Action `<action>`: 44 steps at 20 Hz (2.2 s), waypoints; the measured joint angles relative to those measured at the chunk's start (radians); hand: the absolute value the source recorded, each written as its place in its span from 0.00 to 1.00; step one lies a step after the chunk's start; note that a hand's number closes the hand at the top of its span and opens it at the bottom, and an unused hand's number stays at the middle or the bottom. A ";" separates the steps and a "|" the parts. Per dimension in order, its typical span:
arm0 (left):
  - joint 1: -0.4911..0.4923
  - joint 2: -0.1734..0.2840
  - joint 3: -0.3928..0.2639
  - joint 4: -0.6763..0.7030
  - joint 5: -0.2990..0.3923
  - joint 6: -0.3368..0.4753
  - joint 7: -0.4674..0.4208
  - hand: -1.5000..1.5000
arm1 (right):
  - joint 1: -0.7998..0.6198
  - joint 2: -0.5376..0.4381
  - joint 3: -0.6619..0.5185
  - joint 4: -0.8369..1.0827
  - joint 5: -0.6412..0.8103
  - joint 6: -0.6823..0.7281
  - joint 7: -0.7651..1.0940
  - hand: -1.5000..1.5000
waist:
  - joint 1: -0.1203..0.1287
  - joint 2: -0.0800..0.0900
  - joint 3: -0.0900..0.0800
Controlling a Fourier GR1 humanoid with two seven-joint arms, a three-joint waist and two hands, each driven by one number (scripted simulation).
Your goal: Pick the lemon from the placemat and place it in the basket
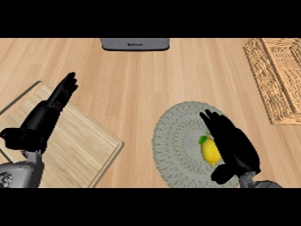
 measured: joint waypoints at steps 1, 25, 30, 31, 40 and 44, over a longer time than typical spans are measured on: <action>-0.010 0.006 0.012 -0.001 0.008 -0.009 0.009 0.50 | 0.003 0.004 0.001 0.006 0.009 -0.002 -0.001 0.00 | 0.000 0.000 0.000; -0.014 -0.018 0.039 0.001 -0.013 -0.037 0.008 0.50 | -0.050 -0.007 0.015 0.173 0.124 0.005 -0.177 1.00 | 0.001 -0.015 -0.017; -0.018 -0.012 0.058 0.024 -0.009 -0.041 -0.009 0.50 | 0.046 -0.084 0.012 0.084 0.119 -0.037 -0.268 1.00 | -0.006 -0.011 -0.011; -0.010 -0.017 0.052 0.015 -0.016 -0.036 -0.011 0.50 | 0.074 -0.109 -0.003 0.084 0.102 -0.064 -0.311 1.00 | -0.006 -0.010 -0.009; -0.006 -0.022 0.049 0.005 -0.025 -0.032 0.002 0.50 | 0.286 -0.236 -0.161 -0.071 -0.138 -0.103 -0.572 1.00 | -0.014 -0.003 -0.001; -0.001 -0.026 0.047 -0.010 -0.023 -0.031 0.006 0.50 | 0.340 -0.205 -0.223 -0.186 -0.326 -0.041 -0.608 1.00 | -0.019 -0.004 -0.001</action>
